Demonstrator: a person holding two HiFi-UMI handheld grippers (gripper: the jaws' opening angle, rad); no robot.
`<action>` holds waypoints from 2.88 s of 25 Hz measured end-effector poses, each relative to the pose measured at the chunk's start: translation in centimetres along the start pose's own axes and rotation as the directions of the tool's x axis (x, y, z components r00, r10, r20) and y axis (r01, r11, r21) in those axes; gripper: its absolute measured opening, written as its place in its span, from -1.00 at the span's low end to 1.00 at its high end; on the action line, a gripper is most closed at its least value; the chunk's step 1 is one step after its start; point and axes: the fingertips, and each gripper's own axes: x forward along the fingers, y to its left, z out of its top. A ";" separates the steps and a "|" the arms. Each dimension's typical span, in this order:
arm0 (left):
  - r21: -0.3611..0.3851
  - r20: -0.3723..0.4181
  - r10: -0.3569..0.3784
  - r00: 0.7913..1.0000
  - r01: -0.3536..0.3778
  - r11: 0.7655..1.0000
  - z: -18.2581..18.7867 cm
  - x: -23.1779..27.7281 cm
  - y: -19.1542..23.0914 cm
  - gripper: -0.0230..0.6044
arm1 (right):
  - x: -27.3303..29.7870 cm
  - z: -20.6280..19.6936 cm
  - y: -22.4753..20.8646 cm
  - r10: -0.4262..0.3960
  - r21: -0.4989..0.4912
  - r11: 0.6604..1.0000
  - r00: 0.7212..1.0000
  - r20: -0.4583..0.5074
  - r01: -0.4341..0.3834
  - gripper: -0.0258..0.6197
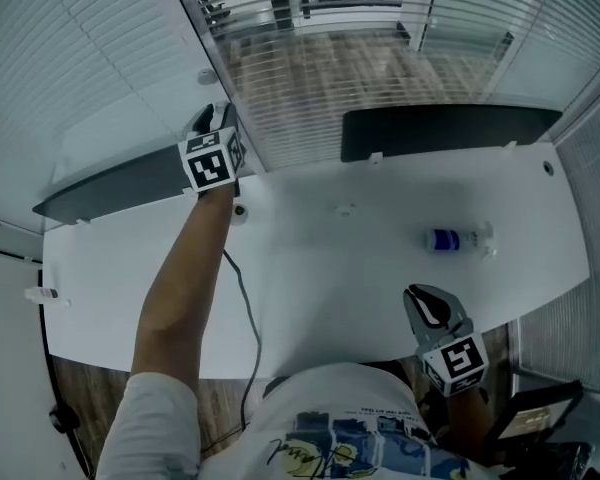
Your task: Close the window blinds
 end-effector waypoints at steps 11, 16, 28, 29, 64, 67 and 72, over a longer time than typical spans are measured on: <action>0.791 -0.076 0.009 0.997 0.055 0.610 -0.3 -0.1 -2.3 -0.40 | 0.2 0.2 0.4 0.012 -0.006 1.000 1.000 -0.003 -0.012 -0.86; 0.924 -0.075 0.045 0.996 0.053 0.378 -1.1 0.4 -2.3 -0.49 | 0.2 0.2 0.3 0.007 -0.011 1.000 1.000 -0.004 -0.007 -0.86; 0.793 -0.058 0.038 0.998 0.023 0.609 -0.7 0.4 -1.9 -0.51 | 0.3 0.1 0.4 0.007 -0.011 1.000 1.000 -0.004 -0.007 -0.86; 0.773 -0.059 0.037 0.998 0.022 0.634 -0.7 0.4 -1.9 -0.51 | 0.3 0.1 0.3 0.007 -0.010 1.000 1.000 -0.005 -0.007 -0.86; 0.533 0.002 0.017 1.000 -0.015 0.846 0.1 -0.3 -1.5 -0.42 | 0.0 -0.1 -0.4 0.002 -0.013 1.000 1.000 0.001 -0.002 -0.86; 0.681 0.007 0.002 1.000 -0.006 0.732 0.1 -0.6 -2.4 -0.40 | 0.0 -0.1 -0.3 0.005 -0.011 1.000 1.000 0.004 -0.005 -0.86; 0.841 -0.008 0.013 1.000 0.000 0.542 -0.8 -0.9 -2.8 -0.36 | -0.1 -0.1 -0.3 0.004 -0.009 1.000 1.000 0.008 -0.004 -0.86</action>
